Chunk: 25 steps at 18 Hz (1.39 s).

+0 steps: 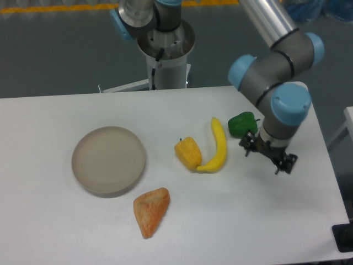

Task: Pick up the yellow pepper from the table
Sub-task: 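Move the gripper over the yellow bell pepper and lower onto it, then close the gripper on the yellow bell pepper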

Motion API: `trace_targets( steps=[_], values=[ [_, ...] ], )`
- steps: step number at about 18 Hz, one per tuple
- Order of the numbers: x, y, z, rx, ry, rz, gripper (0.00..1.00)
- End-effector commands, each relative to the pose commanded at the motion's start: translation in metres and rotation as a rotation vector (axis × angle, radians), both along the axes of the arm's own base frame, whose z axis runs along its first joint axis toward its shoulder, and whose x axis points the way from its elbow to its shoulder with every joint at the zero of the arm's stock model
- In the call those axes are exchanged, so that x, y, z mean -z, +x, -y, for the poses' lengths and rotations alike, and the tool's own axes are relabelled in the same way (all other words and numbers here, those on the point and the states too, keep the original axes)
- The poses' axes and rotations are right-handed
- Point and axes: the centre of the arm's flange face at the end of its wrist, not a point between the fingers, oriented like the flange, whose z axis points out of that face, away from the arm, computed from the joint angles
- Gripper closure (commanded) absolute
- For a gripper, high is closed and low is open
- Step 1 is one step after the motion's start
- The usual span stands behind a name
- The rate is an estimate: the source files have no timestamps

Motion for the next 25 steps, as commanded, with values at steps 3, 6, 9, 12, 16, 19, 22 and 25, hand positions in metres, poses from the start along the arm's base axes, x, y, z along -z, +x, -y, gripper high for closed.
trace_targets(
  steps=[3, 6, 9, 12, 16, 19, 22, 25],
  values=[
    [0.003, 0.023, 0.011, -0.196, 0.007, 0.024, 0.00],
    [0.001, 0.036, 0.003, -0.365, 0.037, 0.063, 0.00],
    [0.009, 0.058, -0.008, -0.458, 0.025, 0.080, 0.00],
    [0.025, 0.090, -0.020, -0.487, -0.007, 0.098, 0.00],
    [0.044, 0.112, -0.029, -0.518, -0.028, 0.154, 0.00],
    [0.058, 0.128, -0.038, -0.555, -0.050, 0.168, 0.00],
    [0.065, 0.136, -0.039, -0.559, -0.062, 0.171, 0.00],
    [0.075, 0.138, -0.038, -0.588, -0.083, 0.168, 0.00]
  ],
)
